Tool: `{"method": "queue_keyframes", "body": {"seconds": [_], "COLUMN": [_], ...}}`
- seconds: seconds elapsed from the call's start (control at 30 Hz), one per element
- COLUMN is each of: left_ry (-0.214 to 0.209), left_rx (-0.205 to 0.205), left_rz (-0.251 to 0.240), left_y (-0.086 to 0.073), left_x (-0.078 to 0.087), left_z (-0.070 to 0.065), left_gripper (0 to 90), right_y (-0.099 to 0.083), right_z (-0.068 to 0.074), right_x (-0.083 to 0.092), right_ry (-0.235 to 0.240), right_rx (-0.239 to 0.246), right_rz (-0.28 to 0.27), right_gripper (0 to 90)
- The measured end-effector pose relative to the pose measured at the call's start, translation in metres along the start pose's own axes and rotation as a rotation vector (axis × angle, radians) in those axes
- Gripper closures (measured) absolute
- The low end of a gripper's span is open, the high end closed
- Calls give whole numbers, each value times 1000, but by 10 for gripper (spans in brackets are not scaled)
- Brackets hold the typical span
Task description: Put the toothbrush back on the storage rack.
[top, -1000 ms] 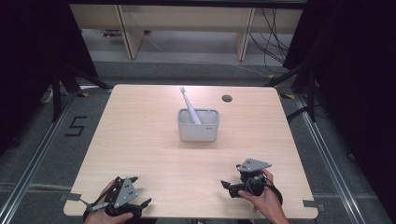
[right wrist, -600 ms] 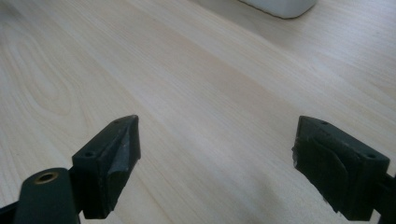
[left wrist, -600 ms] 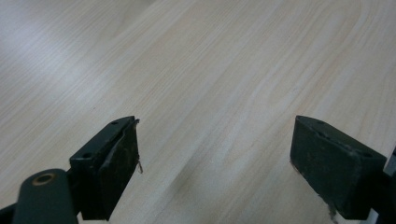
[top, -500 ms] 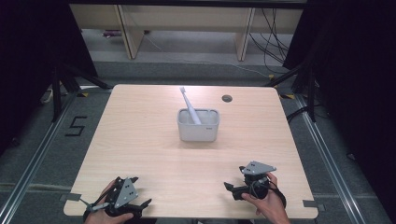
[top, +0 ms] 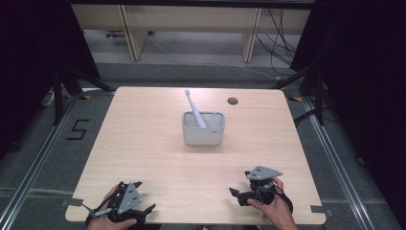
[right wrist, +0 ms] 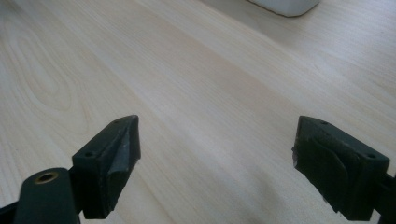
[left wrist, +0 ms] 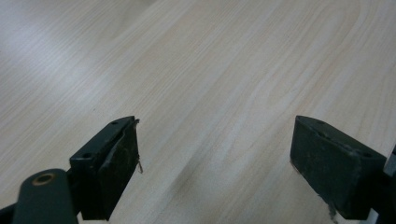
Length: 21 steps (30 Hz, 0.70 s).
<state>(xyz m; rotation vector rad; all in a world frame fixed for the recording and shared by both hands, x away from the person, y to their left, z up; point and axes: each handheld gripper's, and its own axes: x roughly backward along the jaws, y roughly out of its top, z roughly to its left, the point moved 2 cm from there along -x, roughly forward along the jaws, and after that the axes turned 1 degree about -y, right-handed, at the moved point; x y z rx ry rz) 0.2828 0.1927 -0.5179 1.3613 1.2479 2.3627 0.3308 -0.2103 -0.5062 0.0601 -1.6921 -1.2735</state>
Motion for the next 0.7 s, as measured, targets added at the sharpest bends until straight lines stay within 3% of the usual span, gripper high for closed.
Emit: {"method": "queue_keyframes", "body": {"seconds": [0.2, 0.3, 0.6, 0.7], "left_ry": [0, 0, 3, 3], "left_rx": [0, 1, 5, 1], "left_rz": [-1, -2, -1, 0], "left_y": [0, 0, 0, 0], "left_x": [0, 0, 0, 1], "left_z": [0, 0, 0, 0], "left_gripper": [150, 150, 150, 150], "right_y": [0, 0, 0, 1], "right_z": [-1, 1, -1, 0], "right_x": [0, 1, 0, 1], "right_ry": [-10, -1, -11, -2], "right_rx": [9, -15, 5, -15], "right_rz": [-4, 9, -2, 5], "right_gripper": [161, 161, 161, 161]}}
